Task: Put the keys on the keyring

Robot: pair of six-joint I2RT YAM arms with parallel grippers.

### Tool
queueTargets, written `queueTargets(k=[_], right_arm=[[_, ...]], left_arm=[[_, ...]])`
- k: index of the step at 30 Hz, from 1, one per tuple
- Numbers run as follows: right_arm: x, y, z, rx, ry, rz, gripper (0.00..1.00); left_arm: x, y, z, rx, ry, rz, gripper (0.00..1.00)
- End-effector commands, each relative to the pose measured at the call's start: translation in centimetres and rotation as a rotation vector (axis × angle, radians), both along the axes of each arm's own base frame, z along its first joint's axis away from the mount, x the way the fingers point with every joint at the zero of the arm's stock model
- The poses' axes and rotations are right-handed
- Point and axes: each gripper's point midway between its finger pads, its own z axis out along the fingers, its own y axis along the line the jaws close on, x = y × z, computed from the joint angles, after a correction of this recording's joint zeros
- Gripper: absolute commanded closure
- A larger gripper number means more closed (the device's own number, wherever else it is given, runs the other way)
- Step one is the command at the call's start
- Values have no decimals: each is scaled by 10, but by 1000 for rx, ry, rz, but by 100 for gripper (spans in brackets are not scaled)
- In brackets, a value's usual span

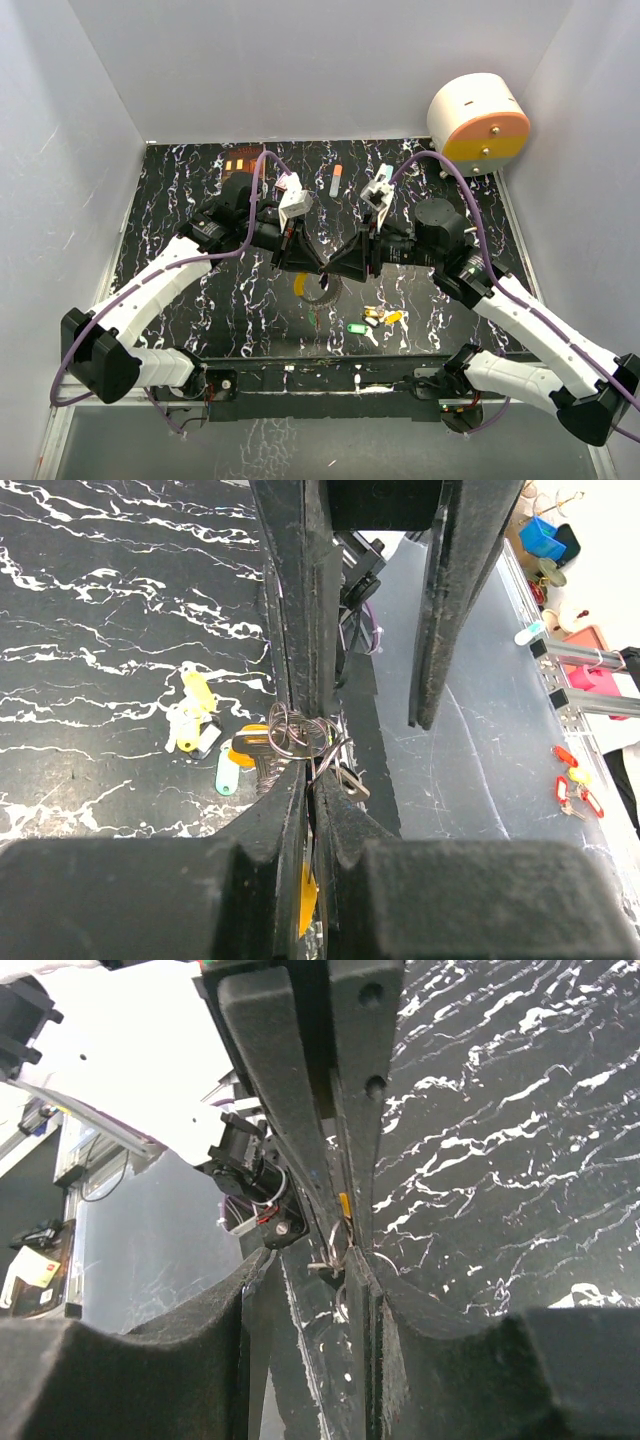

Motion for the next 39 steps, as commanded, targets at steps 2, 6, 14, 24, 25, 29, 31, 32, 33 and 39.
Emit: queueTargets(k=[2,6,14,24,25,29,31,32,33,39], right_arm=[[-5,10,28,90,-107,87,62],[-7,11,24,88,-99,105,65],[-8,13,14,77,-82,125,69],[-10,18,12,83,-66,158,83],[-10,18,12,84,-64,158,83],[-6,17,17,98,-79,132,82],[-6,17,19,103,-83,128,82],[-6,17,20,105,-84,127,81],[-5,17,21,107,-83,123,80],[-4,18,22,117,-79,119,78]], left_arm=[[-15,1,12,-57,10,-73,100],[-17,2,14,-65,17,-87,100],[-24,4,19,-84,29,-116,100],[-27,5,19,-91,41,-130,100],[-28,5,19,-90,42,-132,100],[-29,6,18,-91,46,-136,100],[-30,6,17,-92,45,-137,100],[-31,7,17,-92,46,-138,100],[-31,7,17,-93,45,-139,100],[-33,9,17,-93,40,-142,100]])
